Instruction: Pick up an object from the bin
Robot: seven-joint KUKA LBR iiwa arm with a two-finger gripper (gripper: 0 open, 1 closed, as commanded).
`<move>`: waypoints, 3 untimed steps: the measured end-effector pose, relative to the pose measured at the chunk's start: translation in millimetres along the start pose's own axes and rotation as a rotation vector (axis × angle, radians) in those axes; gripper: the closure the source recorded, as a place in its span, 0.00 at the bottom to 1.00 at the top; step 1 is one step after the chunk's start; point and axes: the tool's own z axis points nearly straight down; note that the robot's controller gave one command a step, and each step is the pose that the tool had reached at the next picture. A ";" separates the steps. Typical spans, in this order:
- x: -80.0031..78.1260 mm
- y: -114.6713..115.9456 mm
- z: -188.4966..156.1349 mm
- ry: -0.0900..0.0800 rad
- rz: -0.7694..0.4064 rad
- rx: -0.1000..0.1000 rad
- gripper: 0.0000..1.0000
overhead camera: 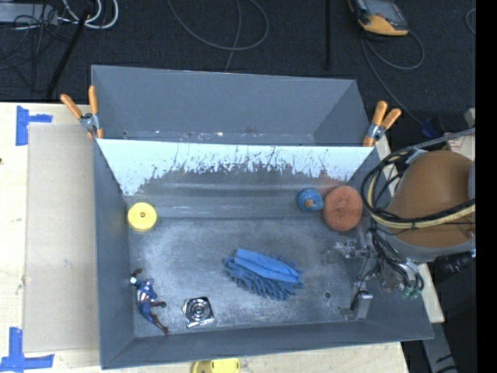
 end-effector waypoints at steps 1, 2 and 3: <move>-1.9 0.3 -4.1 -0.008 -0.004 0.001 0.00; -29.2 49.6 36.6 -0.013 -0.015 0.003 0.00; -29.3 71.1 58.3 -0.007 -0.038 -0.002 0.00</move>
Offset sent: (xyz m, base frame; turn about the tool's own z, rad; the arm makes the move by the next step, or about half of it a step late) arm 0.0489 0.0970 -0.0740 -0.0387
